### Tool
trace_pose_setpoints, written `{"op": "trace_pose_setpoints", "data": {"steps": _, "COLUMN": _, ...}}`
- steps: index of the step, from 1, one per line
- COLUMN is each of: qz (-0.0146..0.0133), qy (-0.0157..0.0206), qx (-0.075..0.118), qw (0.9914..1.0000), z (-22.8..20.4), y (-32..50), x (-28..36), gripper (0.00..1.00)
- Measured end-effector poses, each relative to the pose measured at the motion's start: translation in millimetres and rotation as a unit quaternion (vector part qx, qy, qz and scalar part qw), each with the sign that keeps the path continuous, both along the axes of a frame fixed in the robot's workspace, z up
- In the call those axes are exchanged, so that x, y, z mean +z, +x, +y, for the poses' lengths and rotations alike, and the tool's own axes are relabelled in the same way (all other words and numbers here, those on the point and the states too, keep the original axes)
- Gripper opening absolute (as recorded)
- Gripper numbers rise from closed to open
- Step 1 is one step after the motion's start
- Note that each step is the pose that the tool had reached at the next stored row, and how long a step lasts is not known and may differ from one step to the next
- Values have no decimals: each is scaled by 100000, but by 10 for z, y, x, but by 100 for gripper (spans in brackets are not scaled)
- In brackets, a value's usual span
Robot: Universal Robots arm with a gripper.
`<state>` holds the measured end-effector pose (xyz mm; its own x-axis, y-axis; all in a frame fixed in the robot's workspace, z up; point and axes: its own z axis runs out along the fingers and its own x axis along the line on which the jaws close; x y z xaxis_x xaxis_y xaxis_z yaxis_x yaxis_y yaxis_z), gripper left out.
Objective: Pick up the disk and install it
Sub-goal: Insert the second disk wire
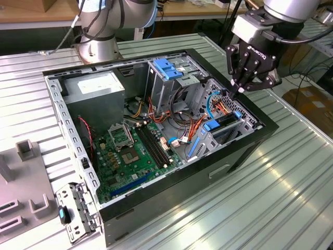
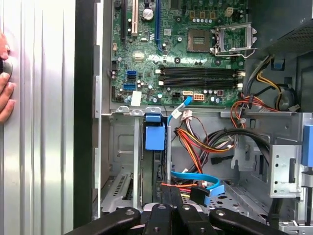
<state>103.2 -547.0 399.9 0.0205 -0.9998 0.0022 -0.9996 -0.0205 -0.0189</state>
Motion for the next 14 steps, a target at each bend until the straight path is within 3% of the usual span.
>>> {"op": "trace_pose_setpoints", "data": {"steps": 6, "qz": 8, "qy": -80, "qx": 1, "qw": 100000, "z": 213, "y": 0, "x": 2, "gripper": 11}}
{"op": "trace_pose_setpoints", "data": {"steps": 10, "qz": 13, "qy": -203, "qx": 3, "qw": 100000, "z": 249, "y": -1, "x": -1, "gripper": 11}}
{"op": "trace_pose_setpoints", "data": {"steps": 14, "qz": 66, "qy": -798, "qx": 5, "qw": 99997, "z": 262, "y": -1, "x": -19, "gripper": 11}}
